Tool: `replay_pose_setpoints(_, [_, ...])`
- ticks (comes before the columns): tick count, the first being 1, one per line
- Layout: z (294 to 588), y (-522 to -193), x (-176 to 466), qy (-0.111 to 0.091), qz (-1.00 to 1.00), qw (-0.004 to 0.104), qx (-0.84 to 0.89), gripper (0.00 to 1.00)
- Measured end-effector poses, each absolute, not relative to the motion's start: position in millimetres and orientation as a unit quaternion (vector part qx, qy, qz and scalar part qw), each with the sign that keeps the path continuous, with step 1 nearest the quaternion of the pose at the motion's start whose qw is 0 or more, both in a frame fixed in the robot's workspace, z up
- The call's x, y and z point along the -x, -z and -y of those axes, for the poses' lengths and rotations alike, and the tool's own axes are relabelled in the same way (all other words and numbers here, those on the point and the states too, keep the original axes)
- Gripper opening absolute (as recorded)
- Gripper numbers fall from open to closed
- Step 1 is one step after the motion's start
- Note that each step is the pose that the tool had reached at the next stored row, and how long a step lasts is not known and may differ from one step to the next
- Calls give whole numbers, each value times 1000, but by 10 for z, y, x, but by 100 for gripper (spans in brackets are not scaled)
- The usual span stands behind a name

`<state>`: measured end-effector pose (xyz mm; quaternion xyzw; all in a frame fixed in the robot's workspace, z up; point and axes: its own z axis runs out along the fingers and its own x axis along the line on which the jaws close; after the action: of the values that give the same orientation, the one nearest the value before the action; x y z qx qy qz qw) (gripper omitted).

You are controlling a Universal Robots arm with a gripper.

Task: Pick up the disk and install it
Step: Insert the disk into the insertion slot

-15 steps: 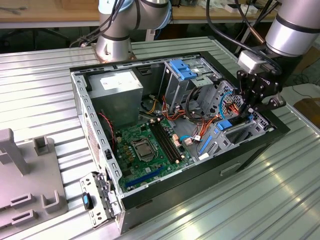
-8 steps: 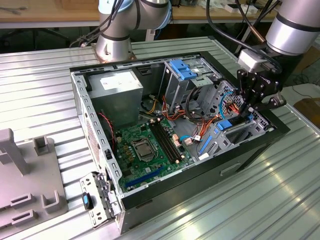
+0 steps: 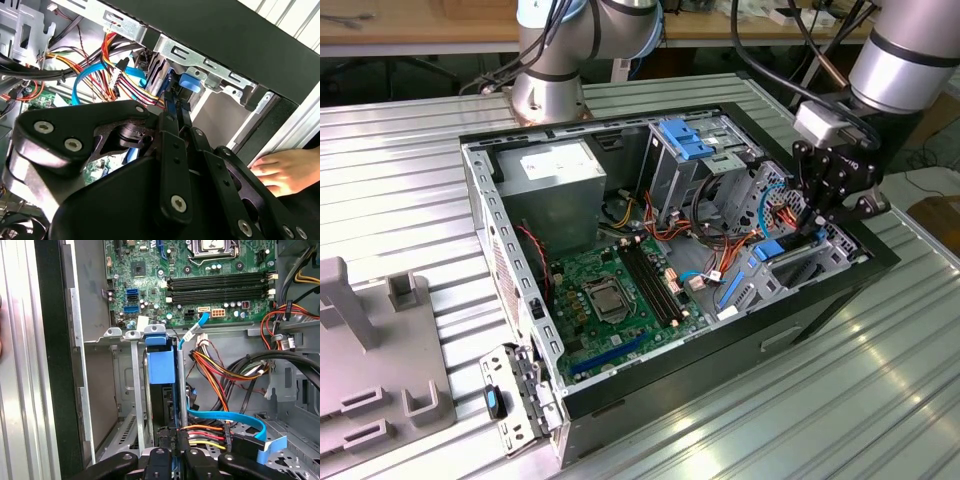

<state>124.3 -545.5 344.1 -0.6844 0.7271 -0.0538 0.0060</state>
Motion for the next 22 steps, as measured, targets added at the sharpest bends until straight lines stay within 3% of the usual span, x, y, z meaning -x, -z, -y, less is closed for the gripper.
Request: replay_pose_setpoints(22, [5441, -3462, -1242, 54, -726, 6, 686, 16])
